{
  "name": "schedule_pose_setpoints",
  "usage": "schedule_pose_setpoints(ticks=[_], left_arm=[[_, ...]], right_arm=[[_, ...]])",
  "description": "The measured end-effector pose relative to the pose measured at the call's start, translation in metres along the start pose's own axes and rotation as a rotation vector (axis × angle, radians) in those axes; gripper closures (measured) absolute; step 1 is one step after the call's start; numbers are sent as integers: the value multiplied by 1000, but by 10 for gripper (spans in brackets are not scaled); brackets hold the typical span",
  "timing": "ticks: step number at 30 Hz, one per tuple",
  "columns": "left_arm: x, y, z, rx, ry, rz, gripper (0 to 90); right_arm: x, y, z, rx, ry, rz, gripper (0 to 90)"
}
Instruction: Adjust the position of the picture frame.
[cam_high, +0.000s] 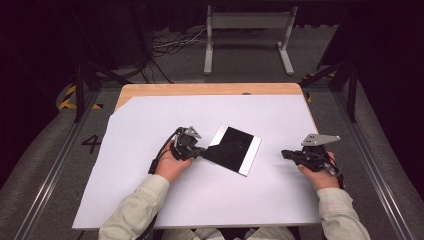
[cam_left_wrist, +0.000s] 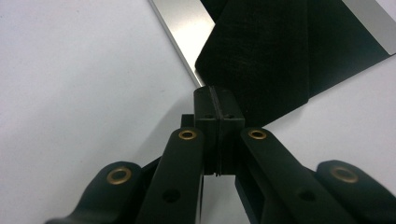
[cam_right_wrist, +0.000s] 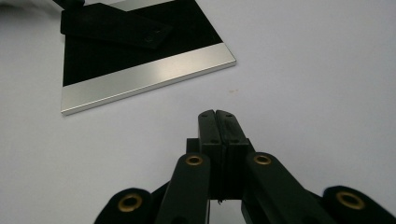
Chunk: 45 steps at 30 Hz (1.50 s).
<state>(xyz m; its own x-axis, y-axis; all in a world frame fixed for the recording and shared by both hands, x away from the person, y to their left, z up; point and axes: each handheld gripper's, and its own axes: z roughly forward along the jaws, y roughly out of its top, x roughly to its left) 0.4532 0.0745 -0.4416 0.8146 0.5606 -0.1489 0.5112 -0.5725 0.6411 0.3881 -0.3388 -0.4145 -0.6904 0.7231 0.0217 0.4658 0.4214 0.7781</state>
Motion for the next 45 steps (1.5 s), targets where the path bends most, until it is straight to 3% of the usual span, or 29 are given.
schedule_pose_setpoints(ticks=[8, 12, 21, 25, 32, 38, 45], left_arm=[[1, 0, 0, -1, -12, -10, 900], [-4, 0, 1, 9, -45, -1, 900], [-28, 9, 10, 39, -76, 67, 900], [-39, 11, 13, 40, -82, 105, 900], [-58, 13, 21, 7, -85, 154, 900], [-60, 14, 21, -8, -127, 160, 900], [-48, 10, 0, -31, -102, 151, 900]], right_arm=[[0, -1, -1, 4, 4, 1, 898], [0, 0, -2, 5, 6, 3, 899], [-1, 0, -3, 8, -1, 10, 899], [-2, 0, -3, 31, -15, 41, 899], [-4, -1, -2, 58, -31, 60, 899], [-5, 0, -1, 67, -41, 71, 900], [-4, 8, 8, 80, -35, 65, 900]])
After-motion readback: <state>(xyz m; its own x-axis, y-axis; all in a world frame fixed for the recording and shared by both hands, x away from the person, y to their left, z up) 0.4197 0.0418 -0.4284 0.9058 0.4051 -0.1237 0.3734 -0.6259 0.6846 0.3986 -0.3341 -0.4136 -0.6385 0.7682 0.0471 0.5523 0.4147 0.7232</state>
